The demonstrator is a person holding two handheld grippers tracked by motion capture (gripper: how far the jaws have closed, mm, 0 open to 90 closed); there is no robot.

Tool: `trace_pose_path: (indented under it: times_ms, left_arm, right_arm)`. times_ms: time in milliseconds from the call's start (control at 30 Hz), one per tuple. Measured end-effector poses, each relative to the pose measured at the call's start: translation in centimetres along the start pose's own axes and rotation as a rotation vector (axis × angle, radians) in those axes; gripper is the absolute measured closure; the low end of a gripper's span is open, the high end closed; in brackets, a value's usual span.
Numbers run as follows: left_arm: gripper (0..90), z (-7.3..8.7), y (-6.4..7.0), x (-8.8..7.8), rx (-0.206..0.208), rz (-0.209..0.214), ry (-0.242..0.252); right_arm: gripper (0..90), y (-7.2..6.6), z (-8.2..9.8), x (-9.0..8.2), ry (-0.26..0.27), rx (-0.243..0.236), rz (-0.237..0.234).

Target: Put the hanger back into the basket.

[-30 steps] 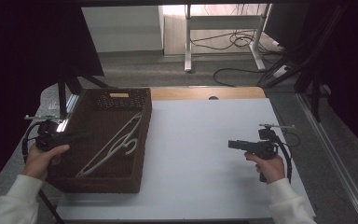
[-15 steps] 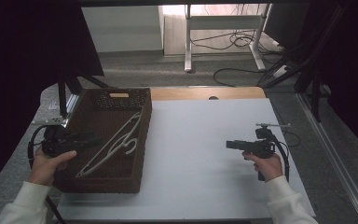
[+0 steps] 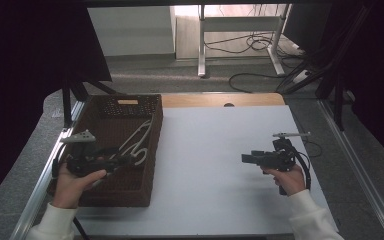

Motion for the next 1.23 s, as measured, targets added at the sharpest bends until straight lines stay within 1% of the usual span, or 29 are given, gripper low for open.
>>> trace_pose_path:
  times_ms: [100, 133, 167, 200, 233, 267, 333, 433, 500, 533, 633, 767, 967, 1133, 1233]
  left_arm:
    - [29.8, 0.4, 0.9, 1.0, 0.015, -0.013, -0.001]
    - [29.8, 0.5, 1.1, 1.2, 0.023, -0.023, 0.006]
    - [30.1, 0.8, 1.4, 1.4, 0.028, -0.042, 0.025]
    - [30.8, 1.1, 1.5, 1.6, 0.031, -0.062, 0.041]
    - [31.3, 1.5, 1.6, 1.7, 0.028, -0.071, 0.054]
    - [31.5, 1.8, 1.7, 2.0, 0.027, -0.07, 0.045]
    - [31.5, 2.5, 1.9, 2.2, 0.042, -0.07, 0.03]
    - [31.4, 3.3, 2.3, 2.4, 0.057, -0.06, 0.011]
    - [31.3, 3.4, 2.5, 2.3, 0.071, -0.067, 0.007]
    - [31.2, 3.4, 2.6, 2.3, 0.076, -0.062, 0.01]
    - [31.2, 3.3, 2.9, 2.4, 0.088, -0.051, 0.007]
    - [31.3, 3.3, 3.0, 2.9, 0.09, -0.045, -0.004]
    - [31.4, 3.4, 2.9, 3.0, 0.083, -0.045, -0.002]
    - [31.3, 3.4, 2.7, 2.9, 0.079, -0.043, -0.002]
    - [31.5, 3.4, 2.7, 2.9, 0.076, -0.043, 0.004]
  right_arm:
    - [29.7, -0.4, 0.2, -0.1, 0.004, -0.033, -0.002]
    - [28.9, -0.5, 0.2, -0.2, 0.007, -0.048, -0.001]
    - [27.9, -0.6, 0.3, -0.2, 0.012, -0.062, -0.002]
    - [27.4, -0.7, 0.3, -0.2, 0.023, -0.075, -0.009]
    - [26.4, -0.7, 0.4, -0.3, 0.034, -0.084, -0.016]
    - [25.3, -0.7, 0.4, -0.3, 0.039, -0.089, -0.021]
    - [24.5, -0.7, 0.5, -0.2, 0.042, -0.1, -0.013]
    - [22.8, -0.7, 0.7, -0.1, 0.047, -0.122, 0.018]
    - [21.6, -0.8, 0.8, 0.1, 0.046, -0.137, 0.042]
    - [21.2, -0.8, 0.8, 0.1, 0.043, -0.141, 0.05]
    - [20.8, -0.7, 0.9, 0.2, 0.046, -0.133, 0.046]
    - [20.1, -0.7, 1.0, 0.1, 0.046, -0.144, 0.055]
    - [19.9, -0.6, 1.0, 0.0, 0.049, -0.152, 0.067]
    - [18.3, -0.7, 1.1, 0.2, 0.053, -0.183, 0.078]
    - [15.4, -0.8, 1.1, 0.4, 0.054, -0.203, 0.084]
Point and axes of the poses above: each handheld gripper's, and its own axes: x roughly forward along the jaws, z roughly out of its underside, y roughly to its right, the point moved 1 cm from there along x, roughly forward along the jaws, and after that the axes turned 10 degrees about z, right-handed, at the moved point
